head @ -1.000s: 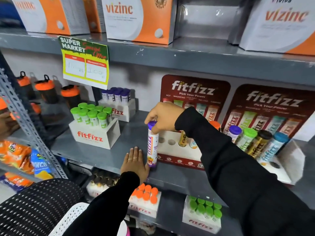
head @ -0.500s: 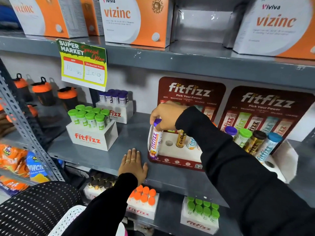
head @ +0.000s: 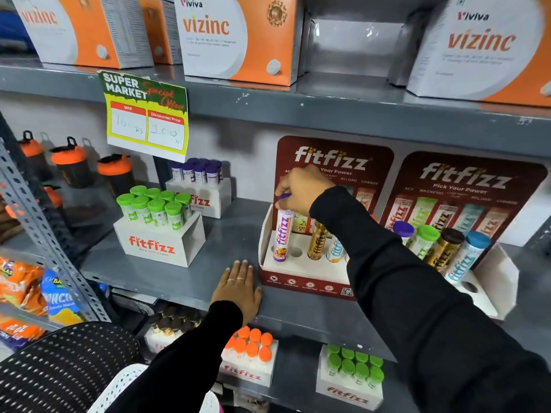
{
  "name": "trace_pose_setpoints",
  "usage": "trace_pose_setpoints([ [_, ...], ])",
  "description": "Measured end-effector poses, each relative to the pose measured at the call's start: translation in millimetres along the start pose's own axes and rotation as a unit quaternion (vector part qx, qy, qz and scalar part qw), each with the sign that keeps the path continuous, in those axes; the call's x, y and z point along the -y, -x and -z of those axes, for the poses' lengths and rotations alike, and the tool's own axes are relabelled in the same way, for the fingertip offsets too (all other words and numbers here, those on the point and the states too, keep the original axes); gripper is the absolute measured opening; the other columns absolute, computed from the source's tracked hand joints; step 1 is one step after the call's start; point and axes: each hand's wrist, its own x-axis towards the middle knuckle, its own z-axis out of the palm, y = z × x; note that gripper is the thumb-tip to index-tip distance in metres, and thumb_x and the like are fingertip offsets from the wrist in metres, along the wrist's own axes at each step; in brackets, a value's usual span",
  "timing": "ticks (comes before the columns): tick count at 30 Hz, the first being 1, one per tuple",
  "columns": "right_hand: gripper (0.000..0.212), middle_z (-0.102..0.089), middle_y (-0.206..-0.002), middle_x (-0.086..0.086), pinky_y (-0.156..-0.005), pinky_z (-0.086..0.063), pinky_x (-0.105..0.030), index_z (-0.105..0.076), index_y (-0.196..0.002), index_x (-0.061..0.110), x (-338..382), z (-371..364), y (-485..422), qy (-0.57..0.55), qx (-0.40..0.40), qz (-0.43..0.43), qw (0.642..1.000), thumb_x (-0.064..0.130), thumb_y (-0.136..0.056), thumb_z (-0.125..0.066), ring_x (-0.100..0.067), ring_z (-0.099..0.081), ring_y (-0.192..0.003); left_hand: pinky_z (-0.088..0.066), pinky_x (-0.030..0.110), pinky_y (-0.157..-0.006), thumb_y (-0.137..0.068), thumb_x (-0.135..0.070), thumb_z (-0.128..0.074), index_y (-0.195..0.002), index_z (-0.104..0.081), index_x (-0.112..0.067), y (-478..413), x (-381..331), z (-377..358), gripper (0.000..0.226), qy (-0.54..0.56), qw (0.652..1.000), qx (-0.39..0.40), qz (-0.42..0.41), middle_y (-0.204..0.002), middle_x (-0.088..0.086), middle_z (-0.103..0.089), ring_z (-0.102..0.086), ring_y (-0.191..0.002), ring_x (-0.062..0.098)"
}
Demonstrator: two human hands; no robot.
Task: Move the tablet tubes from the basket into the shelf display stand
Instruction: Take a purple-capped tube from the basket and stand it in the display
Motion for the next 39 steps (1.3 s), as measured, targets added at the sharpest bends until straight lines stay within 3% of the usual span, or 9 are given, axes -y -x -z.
trace_pose_setpoints([
  [4,0.030,-0.063,-0.123,-0.016,-0.097,-0.053,-0.040,-0.064,-0.118,0.007,-4,-8,-8,0.043,-0.036,-0.054,0.997,0.018,-0.091,-0.061,-0.033,-0.062,-0.110,0.002,0.035,-0.117,-0.099,-0.038,-0.017,-0.148,-0.003,-0.005,-7,-6,-3,0.060,0.014,1.000,0.002,-0.011,-0.157,0.009,0.001,0.004,-0.144,0.022],
  [9,0.028,-0.059,-0.125,-0.017,-0.093,-0.051,-0.037,-0.061,-0.121,0.007,-14,-13,-15,0.082,-0.022,-0.114,0.990,0.011,-0.095,-0.051,-0.035,-0.059,-0.113,0.002,0.034,-0.117,-0.095,-0.047,-0.009,-0.149,-0.002,-0.008,-9,-4,-9,0.067,0.028,1.000,-0.005,-0.014,-0.158,0.007,0.001,0.005,-0.144,0.020],
  [13,0.027,-0.062,-0.122,-0.018,-0.080,-0.049,-0.031,-0.061,-0.118,0.004,-16,-9,-19,0.086,-0.014,-0.117,0.989,0.010,-0.095,-0.050,-0.030,-0.059,-0.094,0.002,0.034,-0.117,-0.097,-0.047,-0.014,-0.149,-0.003,-0.009,-10,-4,-9,0.065,0.029,0.999,-0.007,-0.015,-0.158,0.007,0.001,0.004,-0.144,0.020],
  [18,0.031,-0.057,-0.129,-0.020,-0.093,-0.048,-0.037,-0.055,-0.125,0.002,-18,-5,-11,0.094,-0.026,-0.110,0.989,0.009,-0.095,-0.051,-0.035,-0.056,-0.118,0.002,0.034,-0.117,-0.081,-0.051,0.000,-0.149,-0.005,-0.009,-8,-4,-9,0.080,0.034,0.999,-0.004,-0.010,-0.158,0.006,-0.001,0.003,-0.144,0.020],
  [23,0.031,-0.058,-0.128,-0.020,-0.093,-0.048,-0.037,-0.056,-0.124,0.001,-19,-3,-7,0.094,-0.024,-0.099,0.990,0.009,-0.095,-0.051,-0.034,-0.057,-0.117,0.002,0.034,-0.117,-0.094,-0.049,-0.008,-0.149,-0.004,-0.009,-8,-5,-8,0.068,0.029,1.000,-0.001,-0.009,-0.158,0.006,0.000,0.004,-0.144,0.020],
  [28,0.030,-0.061,-0.124,-0.016,-0.092,-0.052,-0.036,-0.059,-0.121,0.004,-20,-6,-7,0.085,-0.020,-0.094,0.992,0.011,-0.092,-0.058,-0.031,-0.061,-0.111,0.002,0.034,-0.117,-0.079,-0.052,0.002,-0.149,-0.004,-0.010,-7,-6,-5,0.082,0.033,0.999,0.000,-0.009,-0.158,0.006,0.000,0.003,-0.144,0.020],
  [35,0.034,-0.060,-0.127,-0.013,-0.098,-0.052,-0.039,-0.060,-0.123,0.008,-22,-25,-12,0.086,0.023,-0.095,0.992,0.014,-0.089,-0.064,-0.030,-0.060,-0.113,0.002,0.034,-0.117,-0.088,-0.052,-0.002,-0.149,-0.002,-0.011,-5,-6,-5,0.073,0.024,1.000,-0.002,-0.009,-0.158,0.005,0.000,0.004,-0.144,0.019],
  [39,0.036,-0.060,-0.128,-0.012,-0.096,-0.053,-0.036,-0.060,-0.124,0.006,-22,-21,-18,0.095,0.043,-0.099,0.990,0.010,-0.089,-0.065,-0.030,-0.060,-0.113,0.003,0.033,-0.116,-0.080,-0.053,0.003,-0.149,-0.002,-0.011,-6,-6,-4,0.081,0.028,1.000,0.002,-0.008,-0.157,0.006,0.001,0.005,-0.144,0.020],
])
